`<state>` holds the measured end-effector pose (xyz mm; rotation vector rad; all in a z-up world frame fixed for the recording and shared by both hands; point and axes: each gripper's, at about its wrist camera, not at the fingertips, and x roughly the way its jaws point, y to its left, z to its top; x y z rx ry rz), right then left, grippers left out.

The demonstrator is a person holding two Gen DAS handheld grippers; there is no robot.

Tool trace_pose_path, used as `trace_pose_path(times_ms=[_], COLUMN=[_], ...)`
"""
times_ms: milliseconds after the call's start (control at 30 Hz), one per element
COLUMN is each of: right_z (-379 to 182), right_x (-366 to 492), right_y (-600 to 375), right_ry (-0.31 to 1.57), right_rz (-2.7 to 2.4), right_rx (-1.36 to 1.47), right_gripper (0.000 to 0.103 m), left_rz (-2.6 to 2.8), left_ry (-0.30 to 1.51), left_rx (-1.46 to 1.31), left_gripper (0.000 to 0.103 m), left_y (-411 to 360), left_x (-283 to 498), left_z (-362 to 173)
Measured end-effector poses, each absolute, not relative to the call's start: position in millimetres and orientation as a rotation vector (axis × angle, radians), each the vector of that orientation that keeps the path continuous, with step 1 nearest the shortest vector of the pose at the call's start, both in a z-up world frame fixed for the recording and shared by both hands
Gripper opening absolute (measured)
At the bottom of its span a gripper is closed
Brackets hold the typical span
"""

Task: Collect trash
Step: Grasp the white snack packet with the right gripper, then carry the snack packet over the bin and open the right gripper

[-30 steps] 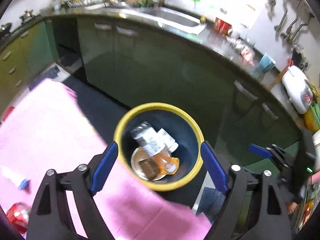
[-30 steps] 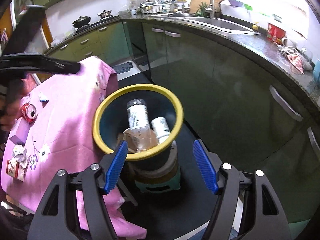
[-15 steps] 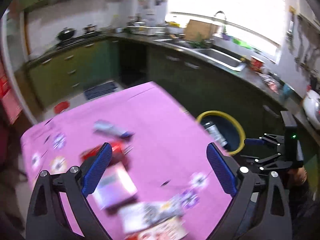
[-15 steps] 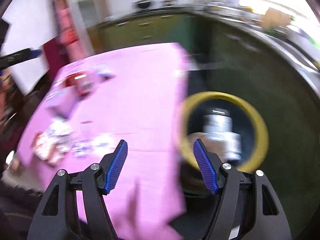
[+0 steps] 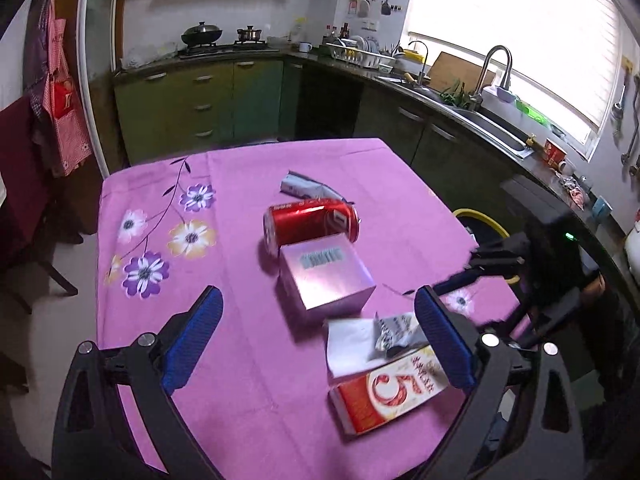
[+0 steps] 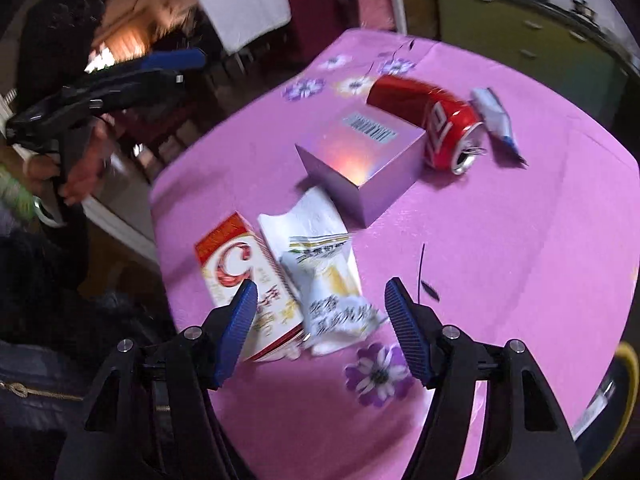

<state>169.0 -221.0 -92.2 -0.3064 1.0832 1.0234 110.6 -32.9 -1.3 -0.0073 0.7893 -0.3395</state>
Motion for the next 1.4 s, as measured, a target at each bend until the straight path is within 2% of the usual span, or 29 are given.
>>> trace_pose_path(times_ms=[33,267,333,467,533,667,933,1067,1233,1400], right_z=[-94,-116,-116,-122,-123,-115,-84,-65,-60,-85], right_x=[172,182,183,182,182,181,176,178,189,203], right_y=[-215,-199,-198,-196,-196,-198,-224,-270,-381,-472], right_ry=[1.095,1.185,1.186,1.213,1.215,1.167,1.072,1.01,0.982,1.029], right_rz=[1.029,1.067,1.07,1.086,1.09,1.077,1.029,0.881,0.489,0.095], right_rx=[-0.319,-0.375,-0.383,-0.379,-0.372,-0.361,-0.285,-0.219,-0.085,-0.055], right_gripper=[0.059,0.055,0.048,0.047,0.037,0.027,0.027,0.027,0.027,0.027], left_rz=[-0.341,-0.36,-0.362,-0.364,-0.36,-0.355,-0.364,-0.386,-0.427,-0.471], left_ry=[0.789,0.795,0.796,0.801,0.801,0.805,0.813,0.815,0.808,0.802], left_rx=[-0.004,-0.008,-0.004,-0.011,-0.013,-0.011,0.002,0.019,0.054,0.099], left_gripper=[0.092,0.093,0.093,0.093,0.093,0.093,0.094,0.094,0.095,0.095], left_y=[-34,-29,-29,-26,-25,-24,-28,-34,-48,-64], left_x=[110,107,107,108,108,108,107,106,106,105], left_z=[-2,-8,-10,-11,-12,-13,-15,-16,-16,-15])
